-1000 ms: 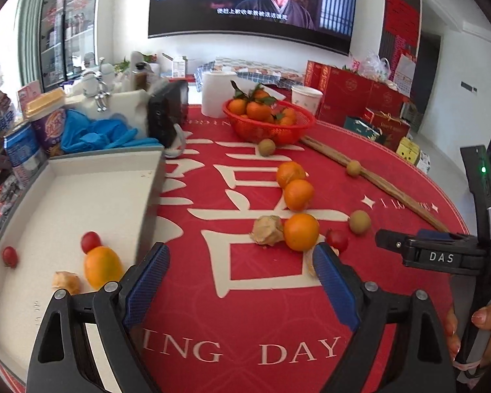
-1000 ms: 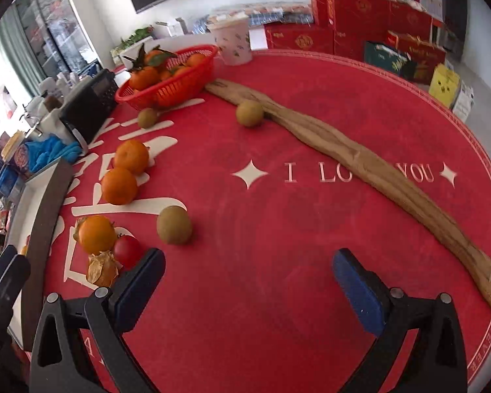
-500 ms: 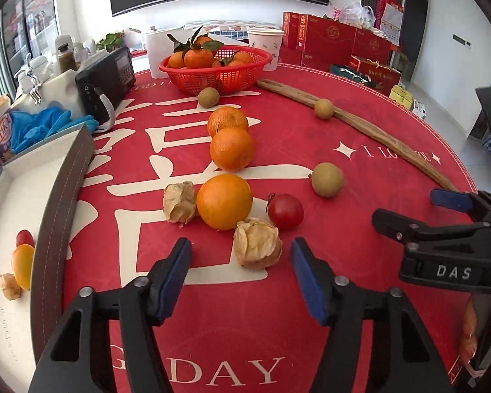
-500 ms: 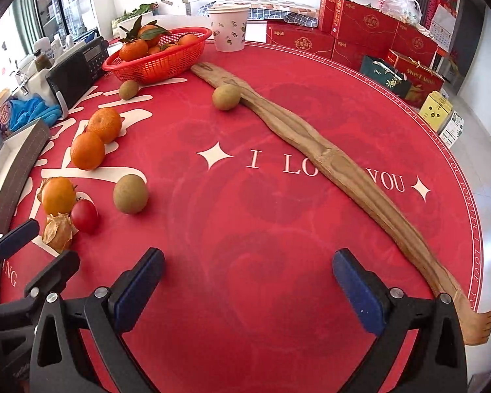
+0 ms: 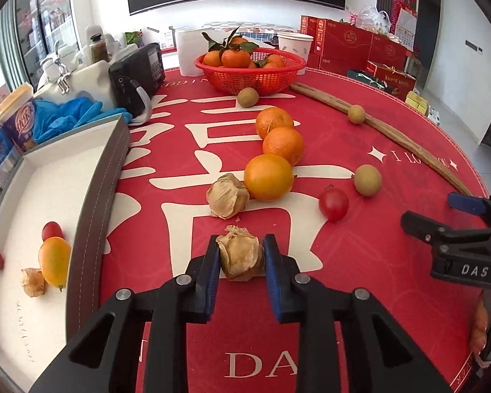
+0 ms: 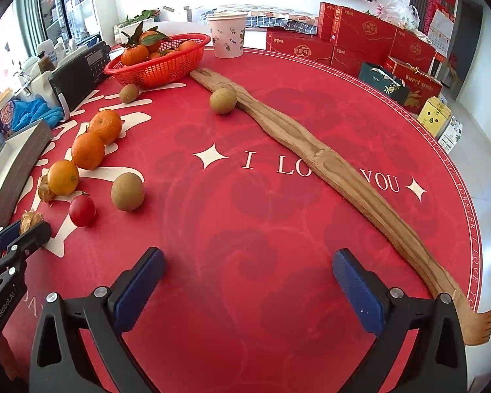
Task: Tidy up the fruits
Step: 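Grasp a physalis husk with the left tool while the right tool grasps a brown round fruit, then carry the physalis in the left tool and brown fruit in the right tool over the tray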
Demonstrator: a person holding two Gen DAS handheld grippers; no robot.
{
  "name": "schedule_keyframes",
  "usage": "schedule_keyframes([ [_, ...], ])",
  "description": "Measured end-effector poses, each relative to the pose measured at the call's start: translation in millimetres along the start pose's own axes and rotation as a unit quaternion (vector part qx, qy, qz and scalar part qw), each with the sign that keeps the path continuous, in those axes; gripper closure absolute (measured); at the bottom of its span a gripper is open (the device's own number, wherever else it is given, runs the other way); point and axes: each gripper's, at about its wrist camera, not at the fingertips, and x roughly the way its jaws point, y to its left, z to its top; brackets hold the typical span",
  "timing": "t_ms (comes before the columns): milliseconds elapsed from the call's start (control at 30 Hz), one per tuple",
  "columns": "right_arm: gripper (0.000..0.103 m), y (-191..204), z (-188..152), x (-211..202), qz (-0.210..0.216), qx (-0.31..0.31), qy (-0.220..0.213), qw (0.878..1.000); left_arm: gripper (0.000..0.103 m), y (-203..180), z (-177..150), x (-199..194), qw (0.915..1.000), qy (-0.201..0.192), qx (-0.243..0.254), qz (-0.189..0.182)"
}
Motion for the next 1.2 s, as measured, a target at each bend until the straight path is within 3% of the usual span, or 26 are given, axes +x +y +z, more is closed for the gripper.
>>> schedule_keyframes([
  [300,0.001,55.3,26.6,18.3,0.043,-0.070,0.000,0.997,0.073,5.3,-0.8,-1.2,1.0000,0.000,0.003,-0.006],
  [333,0.007,59.7,29.0,19.0,0.046,-0.075,-0.004,0.996,0.073,5.1,-0.9,-1.5,1.0000,0.000,0.003,-0.006],
  [400,0.027,66.3,32.4,16.6,0.051,-0.081,-0.016,0.995,0.073,5.4,-0.8,-1.5,1.0000,0.000,0.004,-0.005],
  [467,0.075,68.1,32.2,13.3,0.053,-0.080,-0.024,0.995,0.073,5.8,-0.9,-1.5,1.0000,-0.001,0.003,-0.006],
  [1200,0.077,60.1,23.8,5.0,0.066,-0.055,-0.026,0.996,0.073,7.9,-0.7,-1.3,0.9999,-0.001,-0.001,-0.012],
])
